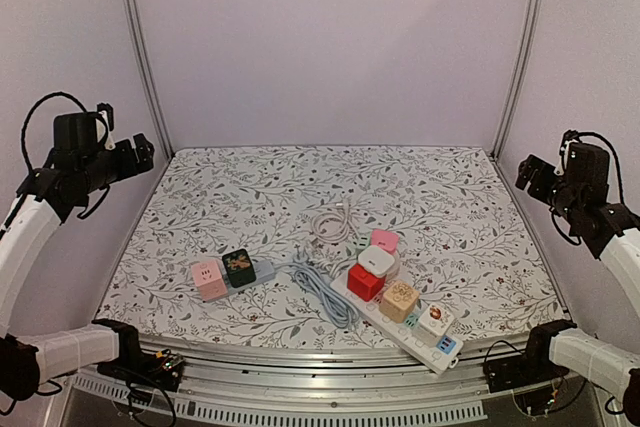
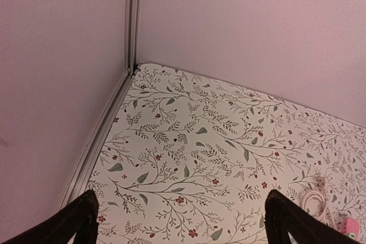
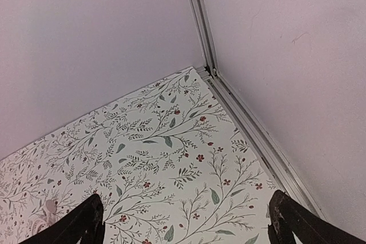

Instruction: Pull the plug off the socket

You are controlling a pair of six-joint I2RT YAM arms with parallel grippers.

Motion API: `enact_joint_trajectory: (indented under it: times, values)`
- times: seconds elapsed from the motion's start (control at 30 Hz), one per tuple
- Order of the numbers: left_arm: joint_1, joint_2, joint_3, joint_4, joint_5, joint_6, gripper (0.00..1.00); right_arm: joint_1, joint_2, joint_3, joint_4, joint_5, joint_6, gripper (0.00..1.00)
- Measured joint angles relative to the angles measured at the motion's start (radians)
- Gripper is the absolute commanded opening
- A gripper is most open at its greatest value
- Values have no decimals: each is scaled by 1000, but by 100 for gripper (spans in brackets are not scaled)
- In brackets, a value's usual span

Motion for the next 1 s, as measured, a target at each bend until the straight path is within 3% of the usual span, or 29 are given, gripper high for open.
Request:
enact_joint_trajectory:
  times: [0.4,0.63,0.73,0.83,1.0]
  values:
    - [0,-1,9,-15,42,-6,100,0,69,56,-93,36,51,99]
    - [-46,34,8,-13,108,-66,100,0,23,56,-98,-130,47,99]
    - [-150,69,-3,-6,122,-80,100,13,24,61,-100,-240,39,99]
    - [-211,98,-59,38,158,-114,100,107,95,111,-138,-246,29,99]
    - [-269,159,-187,104,221,-190,100,399,321,195,-175,-193,5,98]
